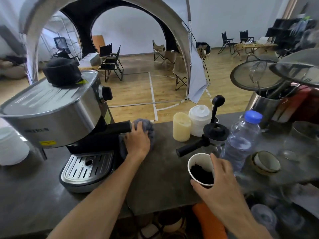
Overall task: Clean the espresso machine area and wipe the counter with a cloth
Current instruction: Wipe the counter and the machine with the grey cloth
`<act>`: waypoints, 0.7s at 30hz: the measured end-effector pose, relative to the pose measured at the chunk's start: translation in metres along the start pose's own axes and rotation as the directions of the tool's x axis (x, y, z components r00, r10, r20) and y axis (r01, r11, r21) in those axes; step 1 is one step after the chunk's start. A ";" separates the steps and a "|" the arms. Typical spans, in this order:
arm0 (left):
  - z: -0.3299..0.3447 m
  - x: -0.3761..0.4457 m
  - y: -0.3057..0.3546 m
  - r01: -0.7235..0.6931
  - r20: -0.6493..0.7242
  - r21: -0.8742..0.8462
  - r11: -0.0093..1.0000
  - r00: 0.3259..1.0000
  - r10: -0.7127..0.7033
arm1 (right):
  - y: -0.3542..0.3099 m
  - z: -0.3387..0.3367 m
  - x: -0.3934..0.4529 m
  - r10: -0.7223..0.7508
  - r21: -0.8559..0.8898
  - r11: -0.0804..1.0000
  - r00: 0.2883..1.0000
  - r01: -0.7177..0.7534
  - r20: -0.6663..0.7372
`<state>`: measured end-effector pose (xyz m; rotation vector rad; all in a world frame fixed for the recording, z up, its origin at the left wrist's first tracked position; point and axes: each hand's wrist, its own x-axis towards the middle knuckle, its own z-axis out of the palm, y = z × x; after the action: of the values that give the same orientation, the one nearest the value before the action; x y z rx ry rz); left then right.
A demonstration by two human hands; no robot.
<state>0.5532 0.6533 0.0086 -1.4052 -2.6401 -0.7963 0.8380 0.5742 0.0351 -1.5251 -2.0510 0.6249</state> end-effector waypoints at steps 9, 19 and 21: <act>0.018 0.034 -0.009 -0.148 0.383 0.126 0.981 0.919 0.089 | 0.009 0.005 -0.001 0.002 -0.040 0.999 1.000 -0.002 -0.001; -0.003 -0.090 0.001 -0.346 0.256 0.085 0.934 0.914 0.315 | 0.007 -0.005 0.000 -0.020 -0.103 0.994 0.998 0.027 0.067; -0.008 -0.116 -0.001 -0.415 0.239 0.071 0.907 0.890 0.388 | 0.006 -0.008 0.000 -0.019 -0.120 0.992 0.997 0.028 0.077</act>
<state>0.6189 0.5606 -0.0168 -2.0109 -2.3478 -0.4478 0.8477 0.5760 0.0371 -1.5641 -2.1968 0.5661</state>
